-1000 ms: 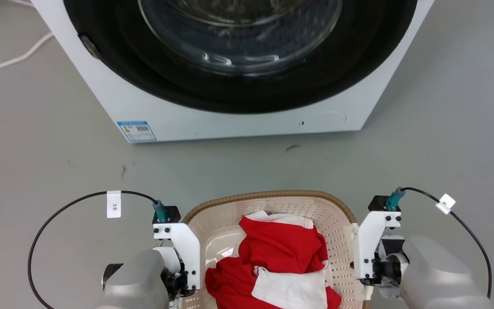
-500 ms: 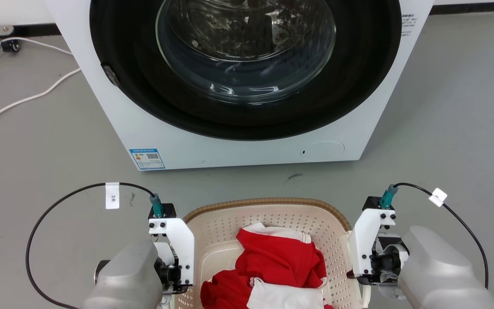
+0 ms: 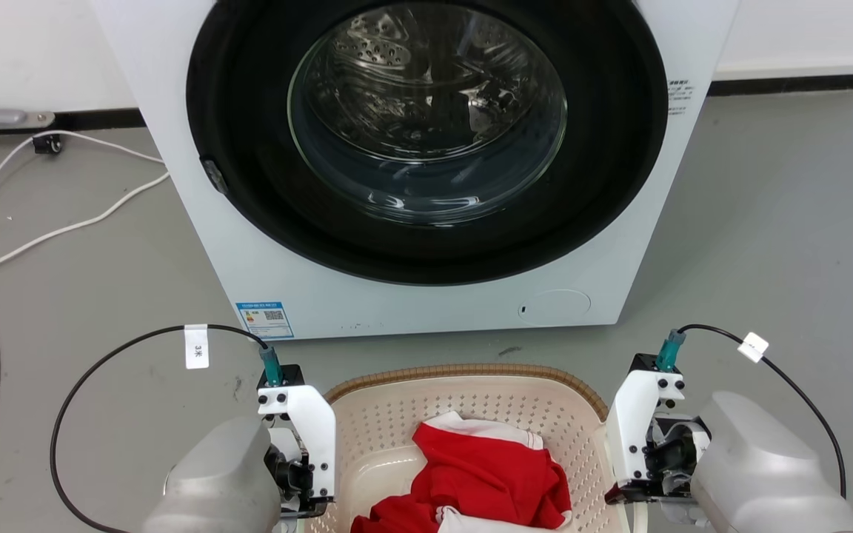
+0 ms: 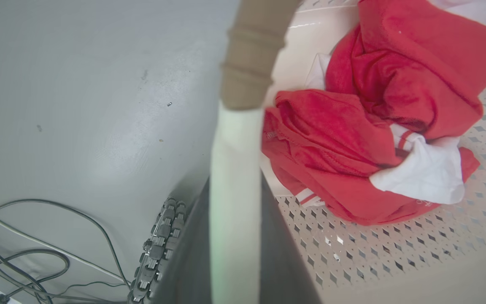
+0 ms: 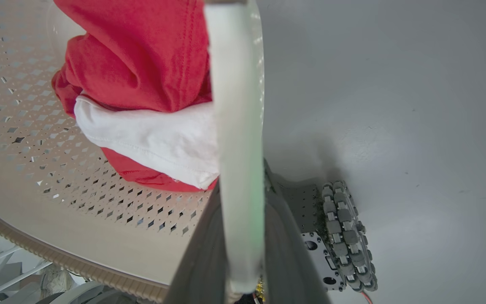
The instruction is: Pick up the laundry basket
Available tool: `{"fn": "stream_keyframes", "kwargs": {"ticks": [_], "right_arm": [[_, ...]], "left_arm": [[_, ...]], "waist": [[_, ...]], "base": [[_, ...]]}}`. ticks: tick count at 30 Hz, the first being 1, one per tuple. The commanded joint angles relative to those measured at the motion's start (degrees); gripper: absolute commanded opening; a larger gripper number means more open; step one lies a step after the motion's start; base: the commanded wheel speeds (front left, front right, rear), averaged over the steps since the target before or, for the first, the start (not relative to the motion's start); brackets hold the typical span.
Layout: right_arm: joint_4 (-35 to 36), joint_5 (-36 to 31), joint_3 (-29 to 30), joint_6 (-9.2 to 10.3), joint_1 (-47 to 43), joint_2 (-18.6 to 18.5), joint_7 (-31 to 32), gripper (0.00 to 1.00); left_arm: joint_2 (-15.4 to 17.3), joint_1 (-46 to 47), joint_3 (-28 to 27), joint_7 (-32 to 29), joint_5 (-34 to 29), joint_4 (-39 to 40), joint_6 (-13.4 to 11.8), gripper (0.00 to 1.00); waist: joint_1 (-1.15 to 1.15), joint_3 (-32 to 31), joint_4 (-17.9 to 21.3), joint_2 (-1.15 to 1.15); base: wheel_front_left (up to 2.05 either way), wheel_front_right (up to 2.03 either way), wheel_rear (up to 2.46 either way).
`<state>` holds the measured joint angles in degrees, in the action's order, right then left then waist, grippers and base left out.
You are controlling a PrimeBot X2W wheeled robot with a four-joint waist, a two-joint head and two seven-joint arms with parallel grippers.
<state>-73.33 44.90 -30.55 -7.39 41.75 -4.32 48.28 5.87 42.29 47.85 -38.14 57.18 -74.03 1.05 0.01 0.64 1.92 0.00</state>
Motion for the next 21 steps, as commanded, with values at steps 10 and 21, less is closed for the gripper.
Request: {"fn": "stream_keyframes", "kwargs": {"ticks": [10, 21], "right_arm": [[-0.06, 0.48, -0.05, -0.18, -0.74, 1.5, 0.89, 0.0], [-0.23, 0.32, 0.01, -0.18, -2.06, 1.78, 1.07, 0.0]], "left_arm": [[-1.25, -1.15, -0.12, -2.58, 1.22, 0.33, -0.1, 0.0], [-1.63, -2.35, -0.02, -4.19, 1.82, 0.38, -0.34, 0.0]], "waist": [[-0.01, -2.4, -0.04, 0.0], [-0.01, -3.81, -0.02, 0.0]], "base": [[0.0, 0.0, 0.0], [0.0, 0.0, 0.0]]}}
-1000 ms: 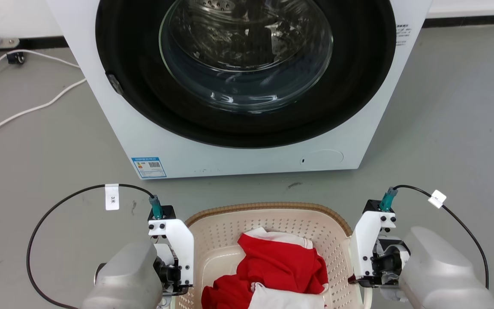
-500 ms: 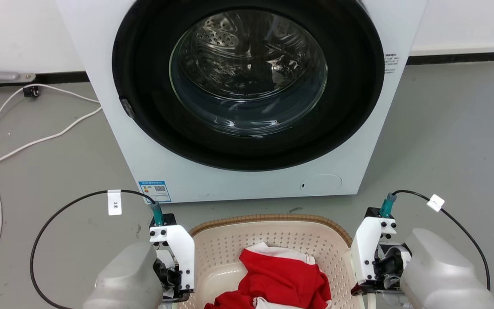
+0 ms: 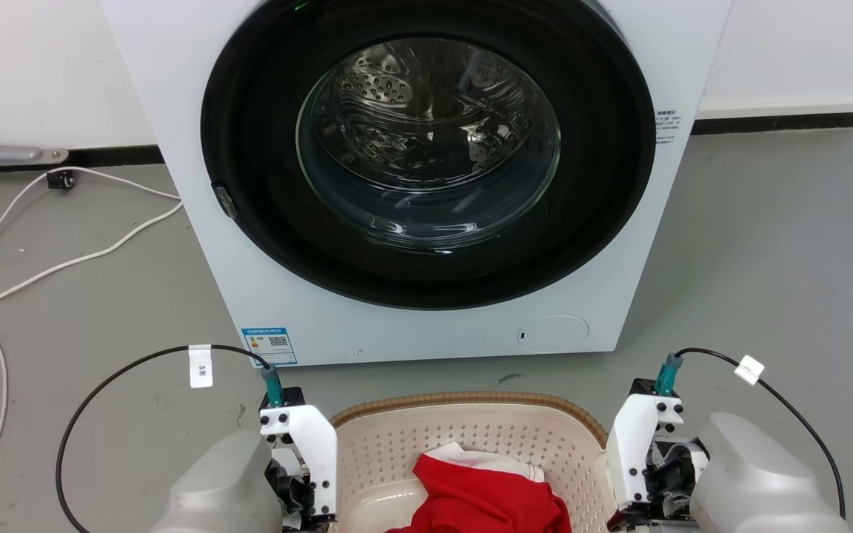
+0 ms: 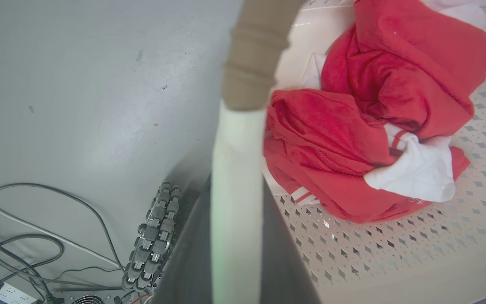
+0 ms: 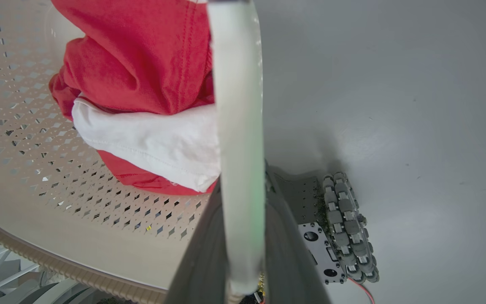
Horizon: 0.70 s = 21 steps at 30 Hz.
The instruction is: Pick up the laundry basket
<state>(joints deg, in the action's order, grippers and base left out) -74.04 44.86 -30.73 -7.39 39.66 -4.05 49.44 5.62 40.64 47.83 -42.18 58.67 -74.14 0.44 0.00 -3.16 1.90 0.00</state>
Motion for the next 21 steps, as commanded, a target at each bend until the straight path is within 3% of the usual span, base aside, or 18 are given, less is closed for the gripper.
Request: {"fn": "stream_keyframes", "kwargs": {"ticks": [1, 21], "right_arm": [[0.49, 0.31, 0.17, -0.18, 0.12, 1.53, -0.17, 0.0], [0.43, 0.01, -0.56, -0.19, 1.16, 1.83, -1.72, 0.0]], "left_arm": [[-1.44, -0.78, 0.03, -0.37, 0.39, 0.5, 0.24, 0.0], [-1.75, -1.06, 0.25, -0.72, 1.19, 0.54, 0.21, 0.0]], "waist": [[0.0, -0.04, -0.01, 0.0], [0.0, 0.14, -0.36, 0.0]], "base": [[0.0, 0.0, 0.0], [0.0, 0.0, 0.0]]}}
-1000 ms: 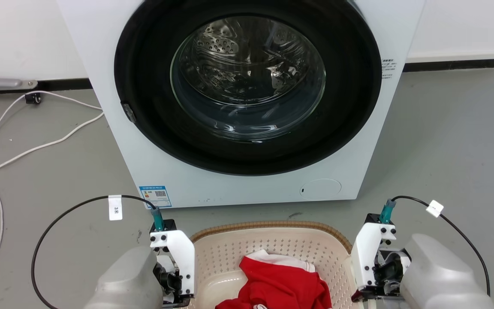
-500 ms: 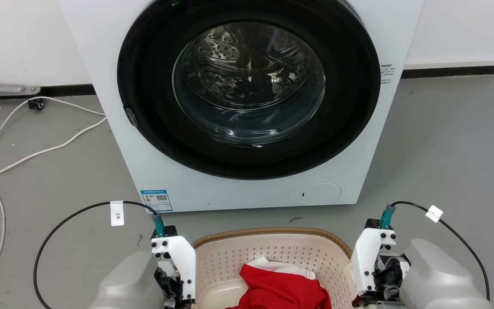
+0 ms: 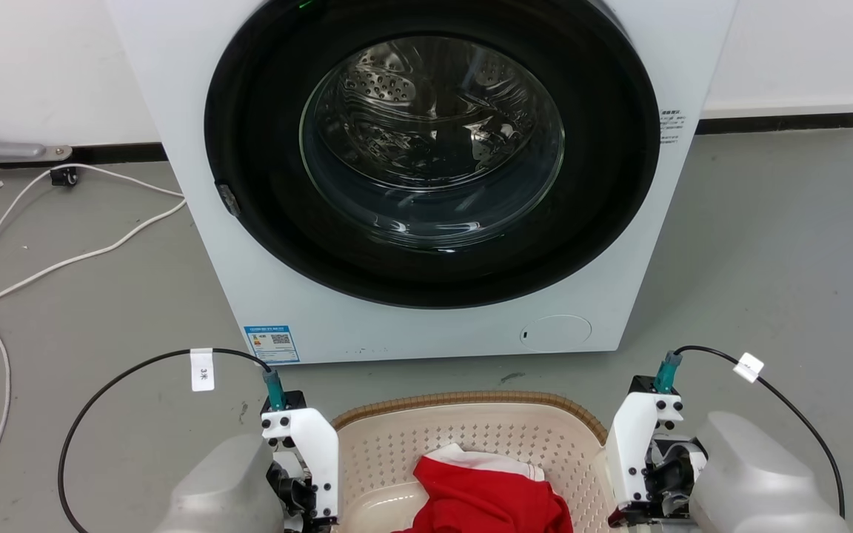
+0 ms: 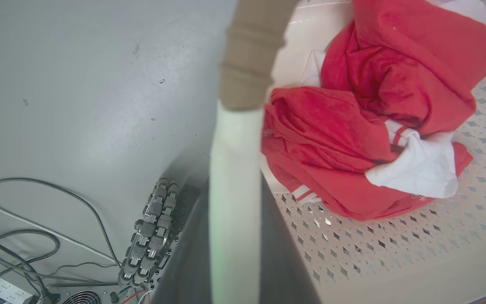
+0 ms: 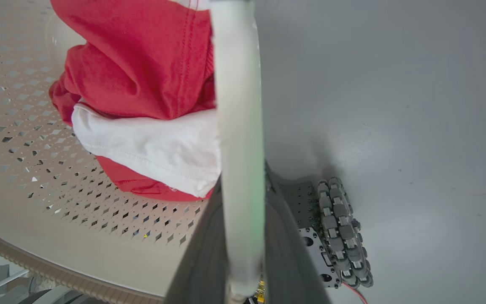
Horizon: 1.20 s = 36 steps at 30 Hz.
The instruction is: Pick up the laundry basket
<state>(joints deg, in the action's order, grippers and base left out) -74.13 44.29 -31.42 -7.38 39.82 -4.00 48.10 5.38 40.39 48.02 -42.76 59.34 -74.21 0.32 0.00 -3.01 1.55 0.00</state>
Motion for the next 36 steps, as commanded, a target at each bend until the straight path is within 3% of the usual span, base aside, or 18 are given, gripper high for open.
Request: {"fn": "stream_keyframes", "kwargs": {"ticks": [1, 36], "right_arm": [[0.53, 0.58, 0.06, -0.2, 1.03, 1.8, -0.36, 0.0], [0.56, 1.83, -1.13, -0.25, 1.29, 1.93, -0.68, 0.0]], "left_arm": [[-1.51, -0.85, 0.08, -0.09, 0.56, 0.6, 0.32, 0.0], [-1.63, -1.14, 0.27, -0.18, 1.55, 0.64, 0.76, 0.0]], "waist": [[0.0, -0.01, -0.02, 0.0], [0.0, 0.07, 0.09, 0.0]], "base": [[0.0, 0.0, 0.0], [0.0, 0.0, 0.0]]}}
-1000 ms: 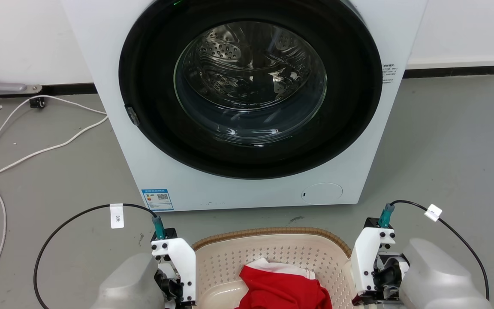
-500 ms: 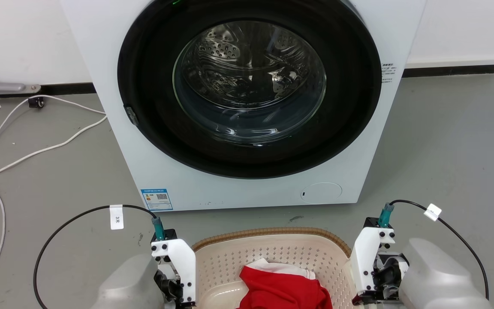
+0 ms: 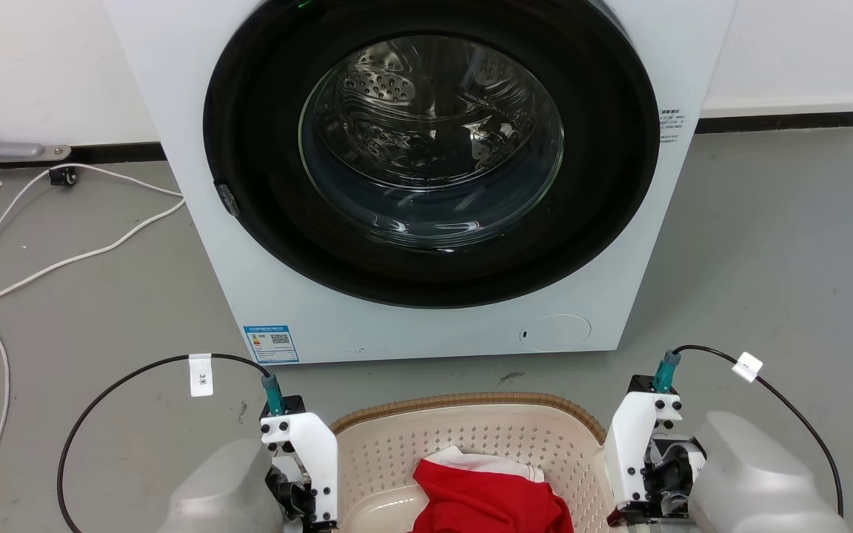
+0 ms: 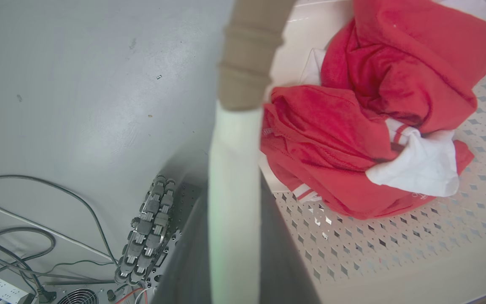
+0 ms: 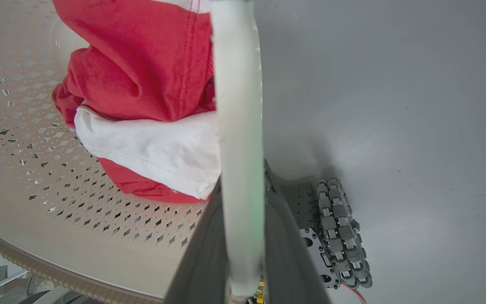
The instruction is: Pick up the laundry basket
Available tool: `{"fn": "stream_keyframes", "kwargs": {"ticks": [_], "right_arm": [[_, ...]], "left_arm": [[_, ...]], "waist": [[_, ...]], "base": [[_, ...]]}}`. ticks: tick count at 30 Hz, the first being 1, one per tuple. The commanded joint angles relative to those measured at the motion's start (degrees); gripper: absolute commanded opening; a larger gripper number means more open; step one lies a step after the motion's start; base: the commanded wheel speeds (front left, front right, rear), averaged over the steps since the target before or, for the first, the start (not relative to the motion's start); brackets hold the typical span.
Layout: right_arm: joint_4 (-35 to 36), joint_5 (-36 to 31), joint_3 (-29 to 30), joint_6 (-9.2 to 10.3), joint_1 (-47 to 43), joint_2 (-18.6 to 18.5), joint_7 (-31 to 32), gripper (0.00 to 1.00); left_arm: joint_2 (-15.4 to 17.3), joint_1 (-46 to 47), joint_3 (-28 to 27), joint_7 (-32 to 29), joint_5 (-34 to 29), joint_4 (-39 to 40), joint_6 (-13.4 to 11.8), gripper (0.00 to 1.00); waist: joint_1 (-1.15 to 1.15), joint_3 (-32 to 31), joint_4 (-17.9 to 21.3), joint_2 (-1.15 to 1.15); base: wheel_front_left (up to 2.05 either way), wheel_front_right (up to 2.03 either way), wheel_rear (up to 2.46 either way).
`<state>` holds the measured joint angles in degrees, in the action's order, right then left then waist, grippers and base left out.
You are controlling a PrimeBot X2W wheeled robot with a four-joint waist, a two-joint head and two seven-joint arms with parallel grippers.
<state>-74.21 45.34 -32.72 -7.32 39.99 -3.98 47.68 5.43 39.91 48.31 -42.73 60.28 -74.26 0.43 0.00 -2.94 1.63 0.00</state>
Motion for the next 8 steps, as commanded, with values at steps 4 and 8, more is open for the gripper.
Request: {"fn": "stream_keyframes", "kwargs": {"ticks": [4, 8], "right_arm": [[0.64, 1.0, 0.06, -0.3, 1.01, 1.91, -0.28, 0.0], [0.65, 1.28, 0.01, -0.3, 0.85, 1.92, -0.38, 0.0]], "left_arm": [[-1.69, -0.6, 0.06, -0.3, 0.68, 0.7, 0.61, 0.0], [-1.73, -0.52, 0.16, -0.24, 0.75, 0.7, 0.63, 0.0]], "waist": [[0.0, 0.06, 0.02, 0.0], [0.0, 0.1, -0.03, 0.0]], "base": [[0.0, 0.0, 0.0], [0.0, 0.0, 0.0]]}}
